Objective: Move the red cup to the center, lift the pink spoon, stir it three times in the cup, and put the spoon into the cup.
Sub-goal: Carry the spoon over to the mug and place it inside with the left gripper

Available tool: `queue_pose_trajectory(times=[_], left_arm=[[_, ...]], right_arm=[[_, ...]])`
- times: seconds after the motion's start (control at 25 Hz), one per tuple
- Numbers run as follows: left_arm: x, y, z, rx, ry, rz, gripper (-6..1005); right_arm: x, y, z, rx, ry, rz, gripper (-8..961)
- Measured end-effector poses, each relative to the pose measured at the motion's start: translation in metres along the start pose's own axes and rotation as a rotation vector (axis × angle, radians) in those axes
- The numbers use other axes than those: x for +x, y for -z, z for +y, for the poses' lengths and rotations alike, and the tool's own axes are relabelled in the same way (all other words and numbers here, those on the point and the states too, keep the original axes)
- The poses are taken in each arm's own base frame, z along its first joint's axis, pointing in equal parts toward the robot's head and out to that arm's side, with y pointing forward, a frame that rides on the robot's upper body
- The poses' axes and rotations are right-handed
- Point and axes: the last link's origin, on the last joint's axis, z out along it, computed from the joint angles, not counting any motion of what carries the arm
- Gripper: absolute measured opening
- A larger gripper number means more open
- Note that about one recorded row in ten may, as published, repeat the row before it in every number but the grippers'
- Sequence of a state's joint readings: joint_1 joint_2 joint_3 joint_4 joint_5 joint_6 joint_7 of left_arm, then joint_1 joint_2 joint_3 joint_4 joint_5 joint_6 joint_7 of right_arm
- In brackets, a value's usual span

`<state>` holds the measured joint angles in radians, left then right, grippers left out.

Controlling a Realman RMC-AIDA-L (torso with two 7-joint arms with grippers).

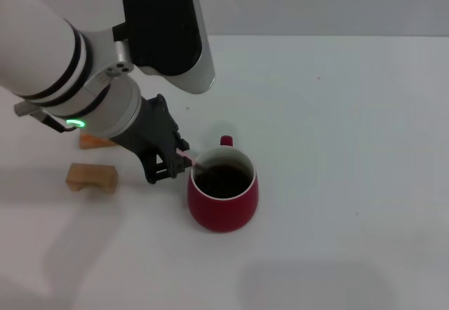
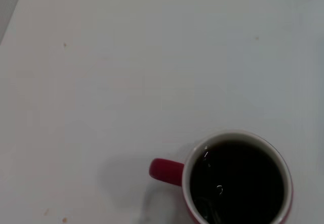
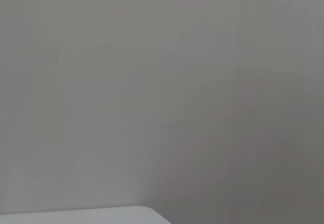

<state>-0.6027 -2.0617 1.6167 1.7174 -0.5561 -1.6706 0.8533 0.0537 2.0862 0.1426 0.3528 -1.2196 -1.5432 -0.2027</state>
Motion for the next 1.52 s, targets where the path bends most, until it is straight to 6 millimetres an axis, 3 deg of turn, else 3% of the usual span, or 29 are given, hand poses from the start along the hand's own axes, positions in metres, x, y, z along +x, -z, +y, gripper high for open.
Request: queue_pose_trajectory(times=[0.4,0.8,1.2,1.52], left_arm=[[0.014,-0.003,-0.006,0.022,-0.040,0.032,171],[0.028,-0.004,0.005,-0.033,-0.083,0.077,171],[0.018,-0.001,0.018,-0.078,-0.071,0.052,171],[0.009,0.004,0.018,-0.074,-0.041,0.034,171]], right_arm=[[0.000,0.001,0.000,0.001,-0.002,0.001,0],[-0.001,-0.001,0.001,-0.003,-0.004,-0.004,0],[-0.002,-0.004,0.004,-0.017,-0.006,-0.009,0],[-0.002,-0.004,0.005,-0.021,-0.006,-0.010,0]])
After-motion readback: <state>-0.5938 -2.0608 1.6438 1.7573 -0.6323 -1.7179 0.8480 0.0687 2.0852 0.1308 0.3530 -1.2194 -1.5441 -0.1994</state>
